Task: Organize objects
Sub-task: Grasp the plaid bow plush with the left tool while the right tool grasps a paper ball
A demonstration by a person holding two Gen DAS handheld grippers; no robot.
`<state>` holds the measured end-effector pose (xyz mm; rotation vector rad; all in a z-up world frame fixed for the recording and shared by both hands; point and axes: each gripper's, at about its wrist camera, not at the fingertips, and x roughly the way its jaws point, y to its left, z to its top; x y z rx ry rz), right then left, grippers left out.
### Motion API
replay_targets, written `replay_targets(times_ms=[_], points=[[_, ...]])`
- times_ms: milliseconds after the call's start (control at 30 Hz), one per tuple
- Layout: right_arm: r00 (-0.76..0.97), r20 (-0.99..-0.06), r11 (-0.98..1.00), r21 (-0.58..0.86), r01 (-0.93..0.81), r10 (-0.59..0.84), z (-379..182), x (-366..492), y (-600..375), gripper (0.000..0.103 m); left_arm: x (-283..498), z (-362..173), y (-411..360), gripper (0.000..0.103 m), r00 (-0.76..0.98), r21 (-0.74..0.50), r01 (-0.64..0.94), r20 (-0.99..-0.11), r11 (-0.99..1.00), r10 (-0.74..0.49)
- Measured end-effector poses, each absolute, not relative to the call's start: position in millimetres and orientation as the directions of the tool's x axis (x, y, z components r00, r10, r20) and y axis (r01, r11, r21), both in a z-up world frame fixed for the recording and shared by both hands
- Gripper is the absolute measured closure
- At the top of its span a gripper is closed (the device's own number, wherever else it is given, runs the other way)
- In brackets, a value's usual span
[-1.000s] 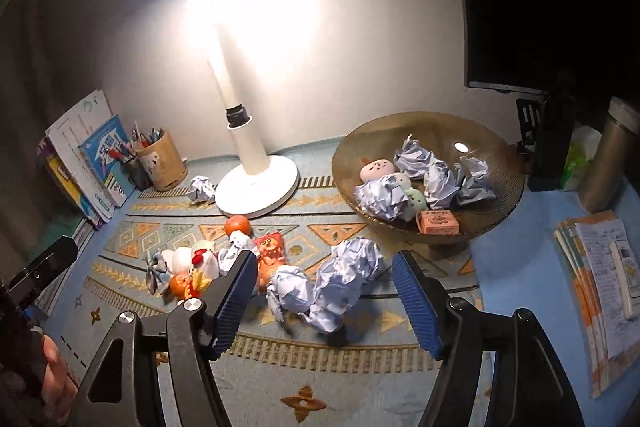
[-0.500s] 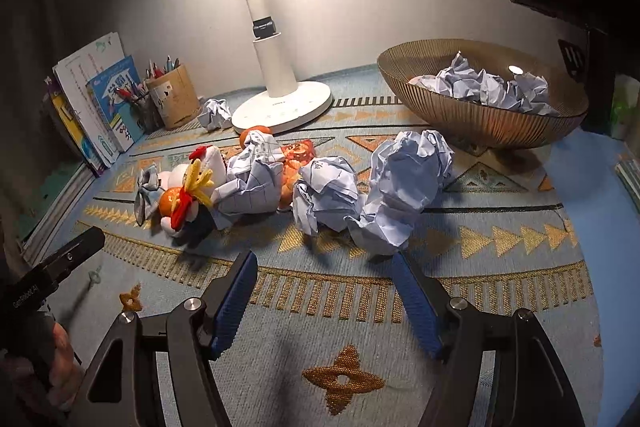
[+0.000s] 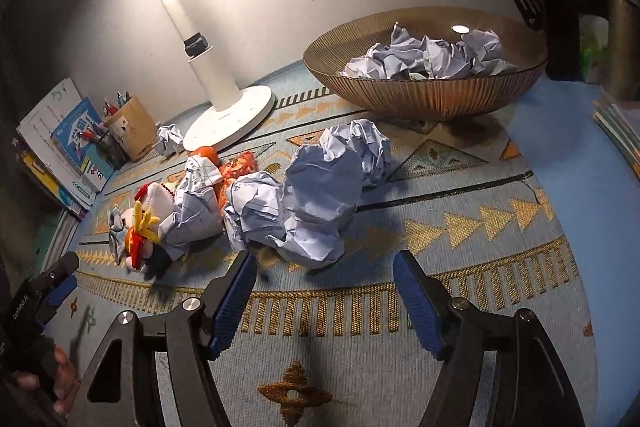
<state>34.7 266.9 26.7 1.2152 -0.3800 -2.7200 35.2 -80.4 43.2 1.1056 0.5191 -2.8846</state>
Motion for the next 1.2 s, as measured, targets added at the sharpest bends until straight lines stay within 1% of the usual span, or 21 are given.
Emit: replay_targets(times_ms=[33, 100, 167, 233, 300, 333, 367, 400, 433, 467, 500, 567, 633, 800, 900, 967, 1033, 1067, 1133, 1200], points=[[-0.661, -0.720, -0.962, 0.274, 0.011, -0.213, 27, 30, 266, 0.034, 26, 41, -81, 0.008, -0.740, -0.290, 0.127, -0.664, -0.949, 0.104], [-0.654, -0.729, -0.964, 0.267, 0.001, -0.203, 27, 19, 266, 0.034, 11, 35, -82, 0.025, -0.717, -0.279, 0.119, -0.688, -0.953, 0.112], [-0.655, -0.728, -0.962, 0.272, -0.006, -0.202, 26, 10, 267, 0.034, -1, 28, -82, 0.025, -0.703, -0.283, 0.115, -0.700, -0.952, 0.123], [-0.654, -0.729, -0.960, 0.280, -0.015, -0.202, 25, 2, 270, 0.037, -9, 24, -82, 0.026, -0.699, -0.301, 0.103, -0.700, -0.948, 0.146], [-0.644, -0.737, -0.959, 0.282, -0.015, -0.206, 23, -5, 270, 0.045, -15, 23, -78, 0.026, -0.701, -0.290, 0.098, -0.699, -0.952, 0.141], [-0.638, -0.741, -0.960, 0.280, -0.013, -0.208, 22, -8, 270, 0.048, -18, 23, -76, 0.026, -0.702, -0.280, 0.092, -0.699, -0.956, 0.137], [-0.634, -0.743, -0.960, 0.281, -0.008, -0.213, 21, -10, 269, 0.052, -21, 23, -73, 0.032, -0.700, -0.272, 0.079, -0.700, -0.959, 0.140], [-0.632, -0.745, -0.960, 0.280, -0.004, -0.214, 20, -11, 268, 0.055, -23, 22, -70, 0.043, -0.696, -0.262, 0.058, -0.703, -0.963, 0.149], [-0.632, -0.743, -0.960, 0.281, 0.002, -0.219, 19, -12, 268, 0.057, -26, 21, -66, 0.044, -0.692, -0.243, 0.046, -0.707, -0.969, 0.145], [-0.633, -0.740, -0.959, 0.284, 0.012, -0.227, 19, -11, 268, 0.061, -27, 21, -64, 0.047, -0.696, -0.226, 0.044, -0.706, -0.973, 0.132], [-0.636, -0.738, -0.960, 0.278, 0.019, -0.226, 21, -10, 267, 0.062, -27, 20, -63, 0.052, -0.697, -0.224, 0.038, -0.704, -0.974, 0.134], [-0.646, -0.732, -0.966, 0.258, 0.033, -0.217, 24, -6, 266, 0.063, -25, 22, -65, 0.053, -0.708, -0.238, 0.022, -0.689, -0.971, 0.153], [-0.657, -0.721, -0.965, 0.258, 0.042, -0.221, 30, 1, 268, 0.063, -15, 28, -64, 0.054, -0.733, -0.222, 0.013, -0.666, -0.975, 0.142], [-0.668, -0.676, -0.944, 0.305, 0.130, -0.310, 58, 34, 282, 0.063, 29, 53, -58, 0.054, -0.766, -0.245, -0.025, -0.618, -0.969, 0.176], [-0.544, -0.694, -0.879, 0.421, 0.224, -0.472, 54, 47, 291, 0.063, 58, 62, -48, 0.053, -0.770, -0.273, -0.059, -0.599, -0.960, 0.217], [-0.453, -0.694, -0.826, 0.507, 0.245, -0.560, 41, 54, 295, 0.063, 71, 62, -38, 0.054, -0.762, -0.302, -0.084, -0.595, -0.950, 0.256], [-0.398, -0.713, -0.815, 0.527, 0.240, -0.578, 26, 57, 296, 0.062, 78, 59, -25, 0.054, -0.745, -0.327, -0.111, -0.597, -0.938, 0.296], [-0.383, -0.737, -0.830, 0.510, 0.224, -0.556, 20, 58, 297, 0.061, 80, 57, -18, 0.053, -0.737, -0.327, -0.124, -0.602, -0.937, 0.307], [-0.380, -0.772, -0.859, 0.479, 0.178, -0.510, 12, 59, 305, 0.059, 82, 54, -2, 0.053, -0.726, -0.298, -0.145, -0.616, -0.944, 0.306], [-0.408, -0.764, -0.861, 0.490, 0.136, -0.500, 13, 63, 317, 0.043, 84, 53, 12, 0.053, -0.715, -0.274, -0.169, -0.627, -0.947, 0.309]])
